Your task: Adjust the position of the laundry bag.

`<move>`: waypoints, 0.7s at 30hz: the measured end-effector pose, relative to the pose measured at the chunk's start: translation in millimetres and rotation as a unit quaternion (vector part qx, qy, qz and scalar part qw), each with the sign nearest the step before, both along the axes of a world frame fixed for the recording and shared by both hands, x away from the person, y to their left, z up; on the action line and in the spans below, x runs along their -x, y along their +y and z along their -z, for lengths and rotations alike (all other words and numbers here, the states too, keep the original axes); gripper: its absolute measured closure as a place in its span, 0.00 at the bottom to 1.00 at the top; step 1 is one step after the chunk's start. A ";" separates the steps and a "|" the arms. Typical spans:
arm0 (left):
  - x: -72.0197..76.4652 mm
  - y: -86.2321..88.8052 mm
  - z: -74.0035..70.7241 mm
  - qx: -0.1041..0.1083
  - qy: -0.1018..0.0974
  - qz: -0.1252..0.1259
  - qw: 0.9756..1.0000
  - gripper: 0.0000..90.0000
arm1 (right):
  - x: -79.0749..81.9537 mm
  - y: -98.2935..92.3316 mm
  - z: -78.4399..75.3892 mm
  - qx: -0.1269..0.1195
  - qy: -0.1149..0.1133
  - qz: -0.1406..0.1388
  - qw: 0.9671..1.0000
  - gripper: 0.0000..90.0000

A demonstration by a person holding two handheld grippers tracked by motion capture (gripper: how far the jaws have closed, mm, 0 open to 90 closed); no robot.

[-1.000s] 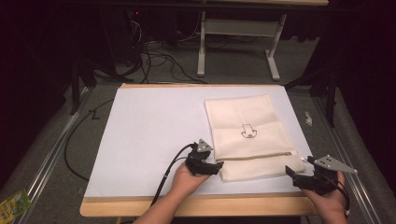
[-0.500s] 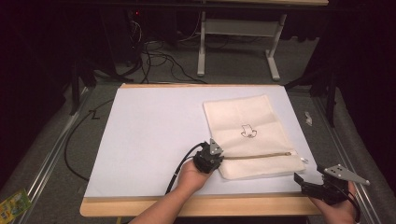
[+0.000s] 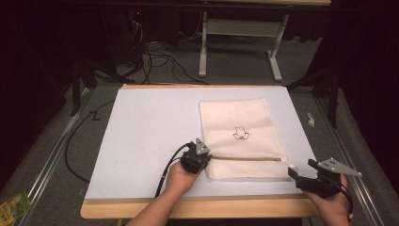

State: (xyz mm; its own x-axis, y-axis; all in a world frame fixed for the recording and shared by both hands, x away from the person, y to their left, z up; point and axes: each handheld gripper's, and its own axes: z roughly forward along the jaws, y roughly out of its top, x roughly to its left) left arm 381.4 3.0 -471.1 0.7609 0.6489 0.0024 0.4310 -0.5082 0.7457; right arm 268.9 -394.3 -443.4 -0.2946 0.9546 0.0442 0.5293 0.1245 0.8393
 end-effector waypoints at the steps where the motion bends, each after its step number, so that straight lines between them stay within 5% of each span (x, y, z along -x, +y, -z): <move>1: 0.3 2.7 -0.1 -0.002 0.000 -0.003 1.000 0.92 | -2.9 2.7 0.1 -0.001 0.001 -0.005 1.000 0.14; 8: 4.2 30.1 0.7 -0.008 -0.001 -0.038 0.999 0.93 | -24.2 23.3 -1.0 0.001 -0.001 -0.041 0.999 0.17; 16: 13.8 76.8 1.6 -0.021 0.006 -0.096 0.995 0.93 | -46.2 46.5 -1.2 0.007 0.003 -0.077 0.997 0.18; 21: 15.9 95.6 2.9 0.004 0.029 -0.099 0.995 0.93 | -53.1 53.8 -0.7 0.010 0.003 -0.089 0.996 0.19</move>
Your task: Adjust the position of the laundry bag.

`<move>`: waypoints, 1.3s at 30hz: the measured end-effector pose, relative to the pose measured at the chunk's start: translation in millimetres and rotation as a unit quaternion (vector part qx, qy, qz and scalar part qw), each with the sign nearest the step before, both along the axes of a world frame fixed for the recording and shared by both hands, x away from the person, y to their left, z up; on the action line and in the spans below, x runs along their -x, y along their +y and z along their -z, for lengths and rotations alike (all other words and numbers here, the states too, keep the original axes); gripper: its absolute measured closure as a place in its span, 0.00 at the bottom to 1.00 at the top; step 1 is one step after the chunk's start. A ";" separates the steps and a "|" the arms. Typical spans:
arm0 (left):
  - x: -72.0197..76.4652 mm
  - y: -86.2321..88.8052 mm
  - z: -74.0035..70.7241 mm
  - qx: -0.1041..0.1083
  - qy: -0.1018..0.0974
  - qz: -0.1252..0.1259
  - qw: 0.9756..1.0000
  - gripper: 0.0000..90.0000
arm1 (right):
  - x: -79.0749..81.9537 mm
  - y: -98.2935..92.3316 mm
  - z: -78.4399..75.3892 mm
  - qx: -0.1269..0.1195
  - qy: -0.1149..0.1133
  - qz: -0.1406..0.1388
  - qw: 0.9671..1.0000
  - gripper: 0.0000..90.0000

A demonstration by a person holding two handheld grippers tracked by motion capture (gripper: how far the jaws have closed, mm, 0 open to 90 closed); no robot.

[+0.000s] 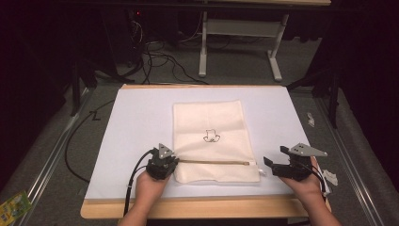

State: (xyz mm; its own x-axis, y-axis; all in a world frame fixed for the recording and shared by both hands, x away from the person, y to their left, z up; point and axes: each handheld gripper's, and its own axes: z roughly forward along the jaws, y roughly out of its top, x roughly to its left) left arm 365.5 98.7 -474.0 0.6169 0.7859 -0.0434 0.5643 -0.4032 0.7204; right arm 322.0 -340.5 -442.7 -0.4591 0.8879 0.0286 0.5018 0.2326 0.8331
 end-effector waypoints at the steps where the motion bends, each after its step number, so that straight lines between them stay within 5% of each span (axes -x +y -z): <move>1: 0.5 0.5 0.5 0.002 -0.001 0.002 1.000 0.93 | -0.2 0.4 -0.1 -0.001 0.001 0.000 1.000 0.19; 20: -4.9 -19.3 3.7 -0.001 -0.016 0.031 0.999 0.91 | 9.3 -6.5 1.3 -0.007 -0.001 0.010 1.000 0.33; 21: -5.2 -19.2 3.9 -0.001 -0.017 0.032 0.999 0.90 | 8.7 -4.3 3.2 -0.003 0.006 0.014 1.000 0.48; 28: -5.3 -19.8 4.3 -0.002 -0.020 0.031 0.999 0.90 | -7.5 5.6 12.9 -0.005 0.035 0.016 0.999 0.78; 33: -5.4 -19.8 4.5 -0.001 -0.020 0.031 0.999 0.90 | -23.2 16.5 20.2 -0.006 0.068 0.019 0.997 0.78; 34: -5.3 -19.9 4.5 -0.002 -0.020 0.031 0.999 0.90 | -27.4 22.3 27.7 0.006 0.098 0.010 0.995 0.73; 39: -5.5 -19.7 3.8 0.002 -0.015 0.031 0.999 0.91 | -24.7 24.0 30.9 0.013 0.109 0.009 0.994 0.83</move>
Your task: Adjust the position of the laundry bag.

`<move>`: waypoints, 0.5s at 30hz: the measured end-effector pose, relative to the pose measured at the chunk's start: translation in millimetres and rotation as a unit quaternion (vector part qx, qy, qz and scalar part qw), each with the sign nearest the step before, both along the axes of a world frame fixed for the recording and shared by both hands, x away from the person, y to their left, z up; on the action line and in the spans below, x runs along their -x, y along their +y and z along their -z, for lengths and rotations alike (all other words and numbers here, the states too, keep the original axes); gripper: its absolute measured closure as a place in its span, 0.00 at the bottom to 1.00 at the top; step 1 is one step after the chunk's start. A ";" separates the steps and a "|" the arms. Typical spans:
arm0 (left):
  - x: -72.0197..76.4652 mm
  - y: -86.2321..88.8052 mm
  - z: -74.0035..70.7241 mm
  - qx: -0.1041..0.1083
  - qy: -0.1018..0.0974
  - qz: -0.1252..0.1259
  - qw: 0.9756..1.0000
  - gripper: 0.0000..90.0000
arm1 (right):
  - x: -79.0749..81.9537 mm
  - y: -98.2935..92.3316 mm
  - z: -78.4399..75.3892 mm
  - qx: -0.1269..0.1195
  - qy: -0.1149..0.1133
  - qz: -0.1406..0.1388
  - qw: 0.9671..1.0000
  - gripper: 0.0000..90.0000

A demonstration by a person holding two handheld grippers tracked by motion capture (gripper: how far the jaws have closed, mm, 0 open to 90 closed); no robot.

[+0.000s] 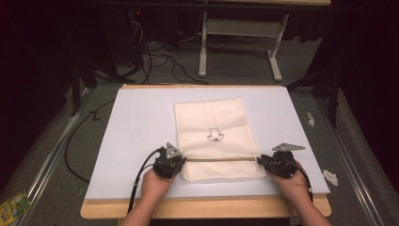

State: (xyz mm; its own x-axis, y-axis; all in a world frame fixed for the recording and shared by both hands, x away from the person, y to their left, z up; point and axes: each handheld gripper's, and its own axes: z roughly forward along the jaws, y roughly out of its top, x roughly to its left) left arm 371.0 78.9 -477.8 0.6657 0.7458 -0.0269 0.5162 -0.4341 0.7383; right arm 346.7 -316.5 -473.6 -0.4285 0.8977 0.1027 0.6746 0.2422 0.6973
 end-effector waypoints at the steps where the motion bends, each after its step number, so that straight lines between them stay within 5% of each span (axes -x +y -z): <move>1: 2.3 -1.1 -1.3 -0.002 0.003 0.005 1.000 0.91 | 3.7 -0.2 -1.1 0.006 0.004 -0.006 1.000 0.89; 5: 9.4 -5.1 -2.8 -0.021 -0.006 0.018 1.000 0.91 | 16.1 -0.5 -3.5 0.015 0.003 -0.014 1.000 0.90; 10: 7.4 -3.6 -2.9 -0.017 -0.002 0.013 1.000 0.86 | 28.6 -1.0 -7.8 0.020 -0.002 -0.023 1.000 0.89; 15: 9.4 0.8 -8.8 -0.002 -0.017 0.002 1.000 0.59 | 24.2 -4.5 -5.0 0.003 -0.016 -0.008 1.000 0.71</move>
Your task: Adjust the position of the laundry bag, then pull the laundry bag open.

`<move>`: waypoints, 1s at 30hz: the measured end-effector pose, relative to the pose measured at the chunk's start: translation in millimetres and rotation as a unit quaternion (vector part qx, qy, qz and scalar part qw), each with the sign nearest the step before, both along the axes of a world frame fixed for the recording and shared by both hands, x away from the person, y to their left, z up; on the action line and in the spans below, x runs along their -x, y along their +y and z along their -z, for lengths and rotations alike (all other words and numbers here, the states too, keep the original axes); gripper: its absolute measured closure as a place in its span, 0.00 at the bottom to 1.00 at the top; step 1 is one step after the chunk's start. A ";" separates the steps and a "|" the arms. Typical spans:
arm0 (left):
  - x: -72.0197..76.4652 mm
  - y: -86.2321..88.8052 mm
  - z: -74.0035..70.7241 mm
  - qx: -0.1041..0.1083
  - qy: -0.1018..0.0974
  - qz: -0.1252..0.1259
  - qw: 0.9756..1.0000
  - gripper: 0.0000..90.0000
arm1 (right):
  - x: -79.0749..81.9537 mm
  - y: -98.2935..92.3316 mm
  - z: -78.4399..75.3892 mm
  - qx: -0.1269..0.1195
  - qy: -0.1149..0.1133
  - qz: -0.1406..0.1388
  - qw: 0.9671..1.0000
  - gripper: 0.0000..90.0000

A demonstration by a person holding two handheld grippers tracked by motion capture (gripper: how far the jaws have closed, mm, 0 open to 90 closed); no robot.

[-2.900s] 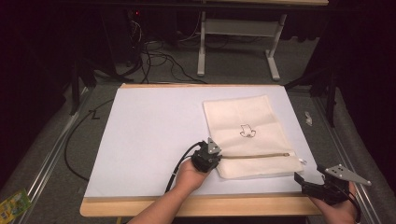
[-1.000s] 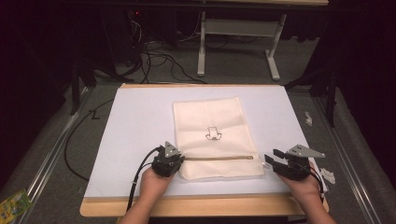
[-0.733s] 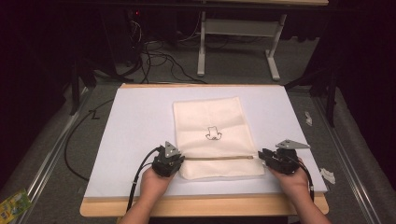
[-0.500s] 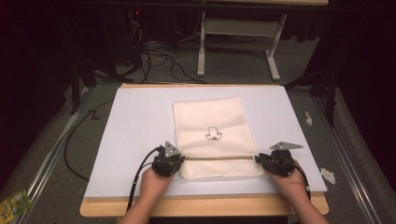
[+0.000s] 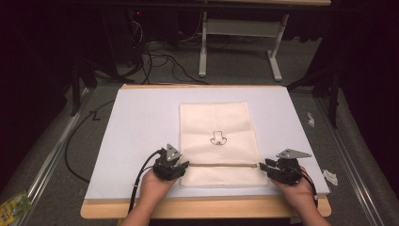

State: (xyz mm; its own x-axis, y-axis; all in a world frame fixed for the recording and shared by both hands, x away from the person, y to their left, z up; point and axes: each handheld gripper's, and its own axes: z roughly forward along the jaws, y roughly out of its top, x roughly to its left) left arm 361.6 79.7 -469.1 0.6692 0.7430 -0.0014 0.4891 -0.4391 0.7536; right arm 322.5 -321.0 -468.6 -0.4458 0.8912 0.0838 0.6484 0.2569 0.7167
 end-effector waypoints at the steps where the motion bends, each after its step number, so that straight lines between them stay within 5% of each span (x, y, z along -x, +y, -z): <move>1: 0.4 1.6 -2.1 0.007 -0.006 -0.005 1.000 0.55 | -1.7 -0.3 1.4 -0.004 0.003 0.003 1.000 0.69; 8: 1.2 8.4 -12.6 0.079 -0.008 -0.020 0.997 0.48 | -3.4 -1.1 6.2 -0.019 0.015 -0.001 1.000 0.75; 18: 11.6 -15.7 -16.0 0.077 -0.019 0.025 0.997 0.45 | -2.9 -0.5 4.5 -0.012 0.020 -0.014 1.000 0.90; 30: 19.9 -45.9 -14.3 0.105 -0.029 0.097 0.989 0.45 | -2.5 0.6 -1.5 -0.007 0.006 -0.025 1.000 0.93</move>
State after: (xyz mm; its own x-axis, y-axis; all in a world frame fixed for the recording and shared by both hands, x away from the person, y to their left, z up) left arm 341.7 33.8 -454.8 0.8023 0.5885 -0.0994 0.3647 -0.3516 0.8622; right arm 325.0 -320.4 -467.0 -0.4888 0.8664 0.1018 0.6432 0.2791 0.7130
